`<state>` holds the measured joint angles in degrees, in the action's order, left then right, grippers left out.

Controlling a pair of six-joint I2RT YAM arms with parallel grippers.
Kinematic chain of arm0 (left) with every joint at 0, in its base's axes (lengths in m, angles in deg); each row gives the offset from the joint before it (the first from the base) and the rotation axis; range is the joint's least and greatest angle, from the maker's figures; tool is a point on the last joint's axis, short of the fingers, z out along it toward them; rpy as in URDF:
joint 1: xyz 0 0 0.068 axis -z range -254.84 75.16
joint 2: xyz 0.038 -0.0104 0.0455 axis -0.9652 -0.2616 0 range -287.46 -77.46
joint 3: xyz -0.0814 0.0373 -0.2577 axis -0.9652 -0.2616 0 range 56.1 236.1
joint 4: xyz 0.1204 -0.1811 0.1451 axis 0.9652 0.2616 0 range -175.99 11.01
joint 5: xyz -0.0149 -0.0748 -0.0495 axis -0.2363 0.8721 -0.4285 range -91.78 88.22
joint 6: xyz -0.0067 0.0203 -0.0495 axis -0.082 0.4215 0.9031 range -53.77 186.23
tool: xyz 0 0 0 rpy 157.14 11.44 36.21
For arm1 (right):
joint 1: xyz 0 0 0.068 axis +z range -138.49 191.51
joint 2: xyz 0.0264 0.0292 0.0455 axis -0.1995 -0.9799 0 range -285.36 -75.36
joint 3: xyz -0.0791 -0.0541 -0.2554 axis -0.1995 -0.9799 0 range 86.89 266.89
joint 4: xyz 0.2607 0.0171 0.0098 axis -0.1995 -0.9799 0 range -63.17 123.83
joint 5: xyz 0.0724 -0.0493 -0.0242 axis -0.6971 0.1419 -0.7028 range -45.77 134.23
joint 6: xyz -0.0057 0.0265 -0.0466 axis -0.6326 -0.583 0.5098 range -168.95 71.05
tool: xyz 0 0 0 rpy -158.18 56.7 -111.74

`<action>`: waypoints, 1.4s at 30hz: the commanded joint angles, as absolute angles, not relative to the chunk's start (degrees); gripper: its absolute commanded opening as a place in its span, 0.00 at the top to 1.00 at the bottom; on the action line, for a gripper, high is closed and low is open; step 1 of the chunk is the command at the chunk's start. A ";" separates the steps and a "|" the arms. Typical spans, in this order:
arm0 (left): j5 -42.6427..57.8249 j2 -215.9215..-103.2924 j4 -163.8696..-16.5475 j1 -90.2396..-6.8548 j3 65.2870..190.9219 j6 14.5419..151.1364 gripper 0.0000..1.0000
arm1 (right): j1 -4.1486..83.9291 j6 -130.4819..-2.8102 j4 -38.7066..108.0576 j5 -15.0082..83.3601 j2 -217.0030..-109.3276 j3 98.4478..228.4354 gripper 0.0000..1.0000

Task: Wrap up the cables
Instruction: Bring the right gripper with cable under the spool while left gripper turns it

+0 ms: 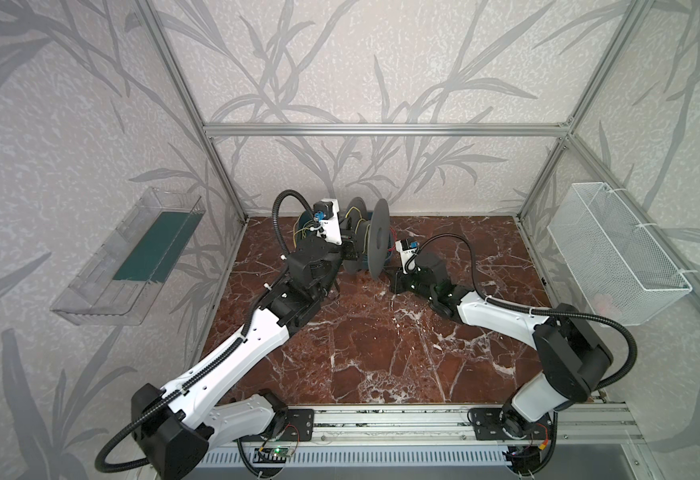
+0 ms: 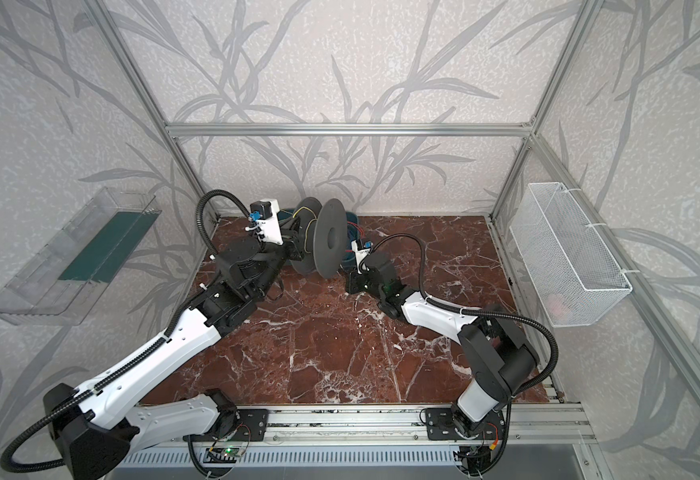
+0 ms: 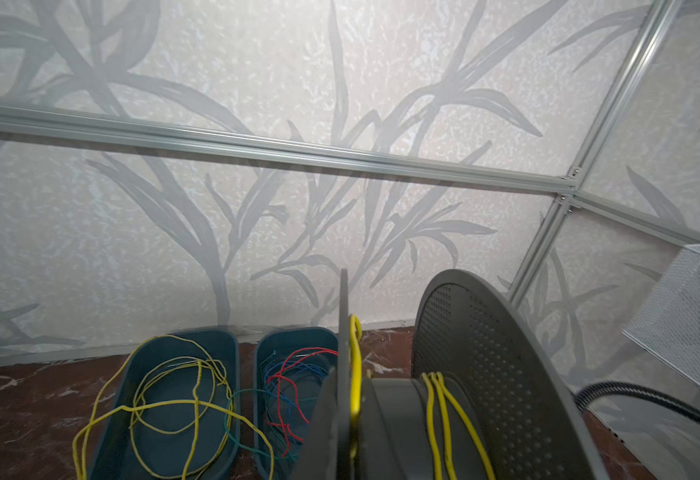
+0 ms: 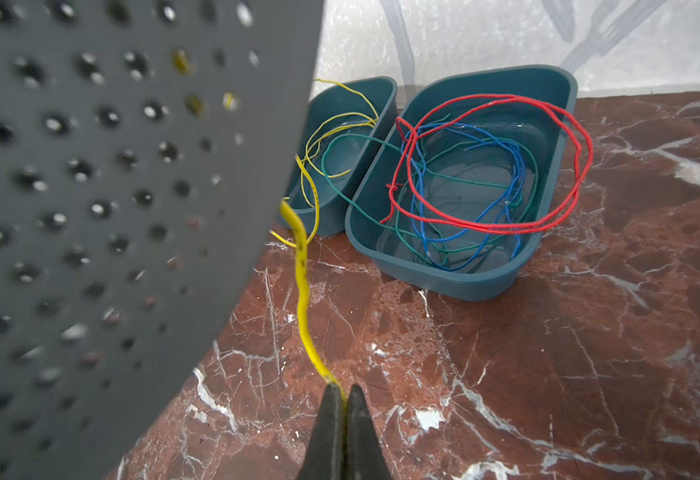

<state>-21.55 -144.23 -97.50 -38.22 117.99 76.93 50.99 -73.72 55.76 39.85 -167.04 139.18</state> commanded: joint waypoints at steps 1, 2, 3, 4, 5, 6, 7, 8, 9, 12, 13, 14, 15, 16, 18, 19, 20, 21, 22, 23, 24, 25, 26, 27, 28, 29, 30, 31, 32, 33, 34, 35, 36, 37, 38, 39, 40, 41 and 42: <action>-30.30 -144.55 -114.52 -38.63 120.08 78.88 1.00 | 53.60 -76.24 59.05 44.23 -163.01 136.46 1.00; -31.30 -145.39 -115.43 -38.47 120.30 78.44 1.00 | 54.55 -75.88 59.23 45.09 -162.14 135.93 1.00; -31.81 -146.13 -116.09 -38.52 120.51 78.75 1.00 | 55.46 -75.49 59.12 45.72 -161.45 135.64 1.00; -32.67 -146.80 -116.34 -38.47 120.76 78.09 1.00 | 56.35 -75.12 58.76 46.34 -160.72 135.50 1.00; -32.33 -147.55 -117.36 -38.45 120.88 76.83 1.00 | 57.35 -74.50 58.32 47.17 -159.91 135.41 1.00; -32.87 -148.41 -118.13 -38.52 121.00 76.24 1.00 | 58.49 -73.72 58.01 48.14 -159.08 135.27 1.00; -33.28 -149.04 -117.93 -38.45 121.37 75.99 1.00 | 59.17 -73.29 57.56 48.56 -158.49 135.32 1.00; -33.58 -149.87 -118.12 -38.52 121.72 75.49 1.00 | 60.12 -72.85 57.04 49.07 -157.72 135.33 1.00; -34.34 -150.76 -118.39 -38.48 121.99 74.55 1.00 | 61.05 -72.39 56.80 49.59 -157.09 135.38 1.00; -35.61 -152.81 -118.02 -38.42 122.91 73.04 1.00 | 64.16 -70.15 55.46 51.23 -155.65 136.29 1.00; -35.84 -153.49 -117.69 -38.47 123.22 72.64 1.00 | 65.03 -69.51 54.51 51.65 -155.22 136.81 1.00; -35.86 -153.87 -117.27 -38.46 123.35 72.67 1.00 | 65.69 -69.17 54.01 52.02 -154.88 137.13 1.00; -36.00 -154.37 -116.80 -38.50 123.64 72.17 1.00 | 66.48 -68.53 53.82 52.53 -154.44 137.37 1.00; -36.09 -154.77 -115.99 -38.46 123.94 72.08 1.00 | 67.27 -67.72 53.18 53.10 -154.02 137.78 1.00; -36.24 -155.61 -114.65 -38.53 124.46 71.60 1.00 | 68.65 -66.40 51.86 54.50 -153.28 138.75 1.00; -35.90 -155.97 -113.48 -38.53 124.84 71.40 1.00 | 69.10 -65.78 51.80 54.86 -152.86 138.96 1.00; -35.91 -156.48 -112.46 -38.43 125.13 71.12 1.00 | 69.45 -65.44 51.22 55.16 -152.65 139.44 1.00; -35.44 -156.84 -111.55 -38.40 125.27 71.03 1.00 | 69.73 -64.87 50.60 55.43 -152.47 139.98 1.00; -35.29 -157.16 -110.75 -38.42 125.36 70.67 1.00 | 69.78 -64.25 49.98 55.60 -152.42 140.51 1.00; -35.31 -157.37 -110.65 -38.36 125.08 70.46 1.00 | 69.78 -63.93 49.64 55.65 -152.44 140.88 1.00; -34.86 -157.52 -110.61 -38.36 124.64 70.20 1.00 | 69.78 -63.81 49.56 55.65 -152.31 141.09 1.00; -34.67 -157.60 -110.18 -38.32 124.35 70.10 1.00 | 69.78 -63.81 49.36 55.65 -152.27 141.37 1.00; -34.43 -157.65 -109.75 -38.22 124.10 70.18 1.00 | 69.82 -63.73 48.90 55.67 -152.36 141.81 1.00; -33.72 -157.67 -109.63 -38.15 123.66 70.00 1.00 | 69.83 -63.52 48.76 55.51 -152.40 142.07 1.00; -32.75 -157.91 -109.27 -38.02 123.41 69.31 1.00 | 69.78 -63.30 48.42 55.16 -152.60 142.61 1.00; -32.14 -158.03 -108.73 -37.79 123.22 68.90 1.00 | 71.45 -63.14 48.12 55.08 -152.77 142.83 1.00; -31.13 -158.10 -108.78 -37.66 122.58 68.42 1.00 | 71.44 -62.95 48.50 54.81 -152.71 142.75 1.00; -30.23 -158.06 -108.91 -37.53 121.79 67.74 1.00 | 71.50 -62.93 48.96 54.69 -152.66 142.65 1.00; -30.12 -158.04 -109.09 -37.26 121.10 66.94 1.00 | 71.53 -62.92 49.04 54.73 -152.62 142.63 1.00; -29.89 -158.02 -109.17 -36.85 120.40 65.46 1.00 | 71.56 -62.92 48.90 54.54 -152.61 142.74 1.00; -29.46 -158.02 -109.01 -36.53 119.67 64.35 1.00 | 71.58 -63.04 48.69 54.43 -152.73 143.02 1.00; -29.29 -157.93 -108.88 -36.27 119.06 63.89 1.00 | 71.58 -63.09 48.74 54.31 -152.71 143.07 1.00; -29.02 -157.97 -108.60 -36.02 118.50 63.10 1.00 | 71.56 -62.94 49.20 54.12 -152.77 143.05 1.00; -29.55 -158.06 -108.49 -35.56 117.98 61.94 1.00 | 71.58 -62.93 49.46 54.15 -152.88 143.07 1.00; -30.20 -158.30 -108.66 -35.25 117.53 61.11 1.00 | 71.56 -62.97 49.73 54.24 -152.81 143.00 1.00; -30.30 -158.32 -108.77 -35.07 116.95 60.31 1.00 | 71.50 -63.01 50.41 54.41 -152.80 142.78 1.00; -30.66 -158.46 -108.83 -34.73 116.44 59.56 1.00 | 71.63 -62.97 50.73 54.57 -152.71 142.65 1.00; -31.16 -158.65 -109.14 -34.35 116.09 58.96 1.00 | 71.54 -62.92 50.87 54.69 -152.71 142.74 1.00; -30.92 -158.69 -109.22 -34.06 115.67 58.69 1.00 | 71.54 -62.94 51.13 54.69 -152.79 142.77 1.00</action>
